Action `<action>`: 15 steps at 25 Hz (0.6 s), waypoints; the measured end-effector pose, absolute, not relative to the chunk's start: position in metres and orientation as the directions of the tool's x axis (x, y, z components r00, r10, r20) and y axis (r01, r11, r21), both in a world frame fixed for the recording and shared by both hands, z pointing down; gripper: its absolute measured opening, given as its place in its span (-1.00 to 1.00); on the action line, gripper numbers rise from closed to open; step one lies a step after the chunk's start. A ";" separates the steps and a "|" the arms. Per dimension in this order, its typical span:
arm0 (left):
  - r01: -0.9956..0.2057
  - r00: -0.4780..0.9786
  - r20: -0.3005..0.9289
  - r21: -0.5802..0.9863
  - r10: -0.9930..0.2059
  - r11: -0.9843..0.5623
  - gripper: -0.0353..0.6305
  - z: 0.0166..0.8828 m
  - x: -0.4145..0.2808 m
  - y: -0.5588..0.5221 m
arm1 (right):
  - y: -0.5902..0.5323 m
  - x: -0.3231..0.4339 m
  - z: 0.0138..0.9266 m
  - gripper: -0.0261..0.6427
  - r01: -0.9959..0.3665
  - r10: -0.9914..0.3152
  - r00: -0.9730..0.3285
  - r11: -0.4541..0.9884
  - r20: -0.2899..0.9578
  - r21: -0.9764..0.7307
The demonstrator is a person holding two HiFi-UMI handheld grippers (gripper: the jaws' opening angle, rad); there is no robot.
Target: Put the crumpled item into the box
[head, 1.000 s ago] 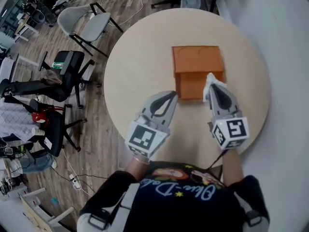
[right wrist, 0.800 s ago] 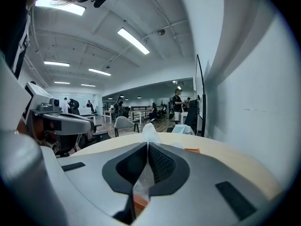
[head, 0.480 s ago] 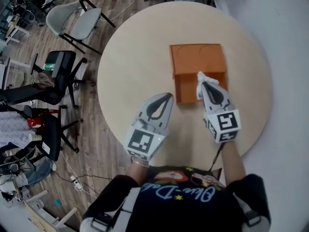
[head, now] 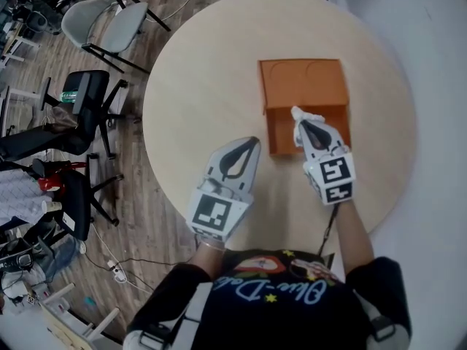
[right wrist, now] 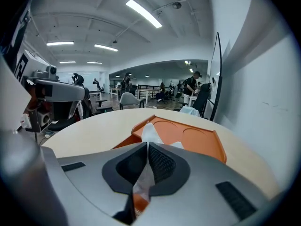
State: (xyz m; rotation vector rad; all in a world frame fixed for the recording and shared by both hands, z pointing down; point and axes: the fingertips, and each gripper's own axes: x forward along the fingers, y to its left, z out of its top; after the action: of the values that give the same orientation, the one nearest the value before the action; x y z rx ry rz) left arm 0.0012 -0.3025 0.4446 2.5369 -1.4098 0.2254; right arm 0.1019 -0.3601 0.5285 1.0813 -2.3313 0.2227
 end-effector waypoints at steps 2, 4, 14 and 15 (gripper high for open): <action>-0.851 0.524 0.248 0.125 -0.815 -0.510 -0.92 0.447 0.001 -0.303 | -0.362 0.102 0.537 -0.91 -0.741 -0.644 -0.513 0.666 0.567 0.085; -0.852 0.523 0.252 0.127 -0.814 -0.508 -0.92 0.449 0.000 -0.303 | -0.363 0.103 0.544 -0.91 -0.738 -0.635 -0.501 0.669 0.589 0.094; -0.859 0.512 0.262 0.128 -0.818 -0.496 -0.92 0.453 -0.002 -0.300 | -0.364 0.104 0.575 -0.91 -0.689 -0.576 -0.442 0.709 0.687 0.151; -0.860 0.510 0.261 0.126 -0.819 -0.495 -0.92 0.453 -0.003 -0.300 | -0.362 0.104 0.577 -0.91 -0.686 -0.569 -0.440 0.712 0.695 0.148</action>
State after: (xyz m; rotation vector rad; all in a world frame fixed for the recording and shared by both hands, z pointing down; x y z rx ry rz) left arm -0.0026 -0.3000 0.4528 2.5141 -1.4247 0.2436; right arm 0.1043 -0.3625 0.5772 0.9494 -2.1605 0.1995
